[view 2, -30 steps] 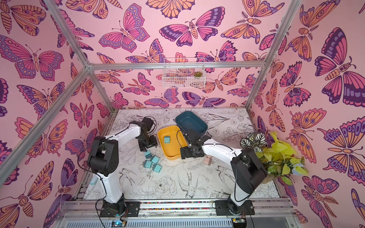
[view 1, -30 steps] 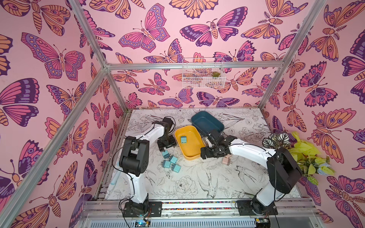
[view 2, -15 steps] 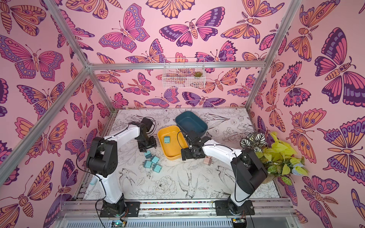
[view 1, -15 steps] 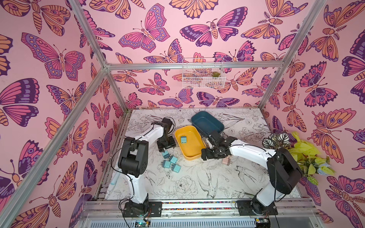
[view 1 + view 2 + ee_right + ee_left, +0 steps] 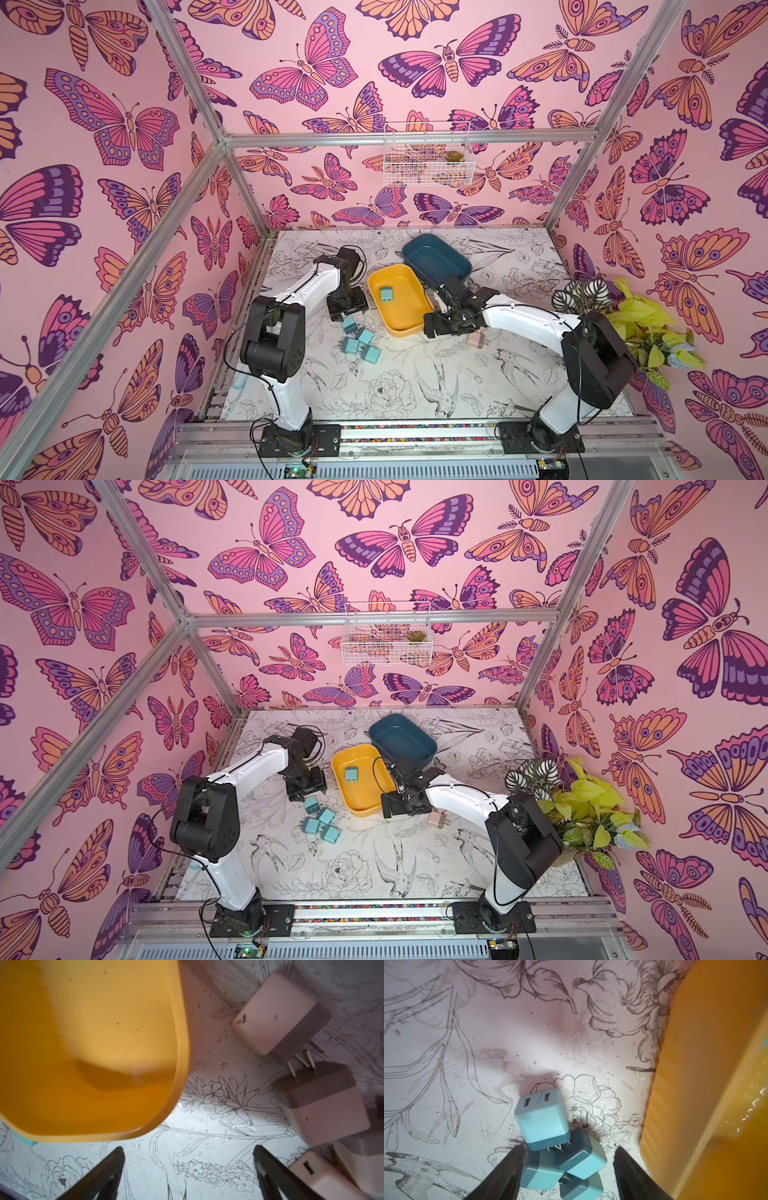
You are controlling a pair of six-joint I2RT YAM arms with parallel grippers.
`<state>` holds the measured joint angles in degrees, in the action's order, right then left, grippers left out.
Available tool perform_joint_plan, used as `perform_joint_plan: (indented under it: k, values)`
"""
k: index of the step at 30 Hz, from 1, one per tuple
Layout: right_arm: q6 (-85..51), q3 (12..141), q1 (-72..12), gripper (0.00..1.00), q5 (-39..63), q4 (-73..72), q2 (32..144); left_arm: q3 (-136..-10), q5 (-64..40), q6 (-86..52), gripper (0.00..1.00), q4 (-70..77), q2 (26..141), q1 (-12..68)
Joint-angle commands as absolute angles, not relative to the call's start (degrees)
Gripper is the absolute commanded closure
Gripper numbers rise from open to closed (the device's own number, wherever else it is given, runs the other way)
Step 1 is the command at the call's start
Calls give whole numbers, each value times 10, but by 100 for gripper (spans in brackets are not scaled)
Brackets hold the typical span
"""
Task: Place the plugs by color into the storage box
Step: Pick up the plug from the center of the board.
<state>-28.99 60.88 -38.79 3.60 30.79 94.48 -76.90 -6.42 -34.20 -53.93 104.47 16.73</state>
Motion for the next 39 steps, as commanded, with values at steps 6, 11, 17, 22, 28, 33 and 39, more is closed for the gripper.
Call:
perform_joint_plan:
  k: [6,11,17,22,28,33,39]
  values:
    - [-294,606,-389,3,40,310,940,-737,-50,-322,28,-542,1054,162]
    - [-296,605,-389,3,38,312,938,-718,-60,-324,29,-516,1076,160]
    - [-299,603,-389,3,39,310,939,-716,-61,-326,35,-498,1104,161]
    - [-303,597,-389,3,37,306,937,-719,-33,-329,43,-509,1102,160]
    - [-305,594,-390,3,39,302,938,-717,-23,-321,50,-511,1110,159]
    - [-304,594,-389,3,39,304,938,-709,-19,-322,52,-513,1101,160]
    - [-304,592,-390,3,40,302,939,-720,-12,-321,50,-529,1087,161]
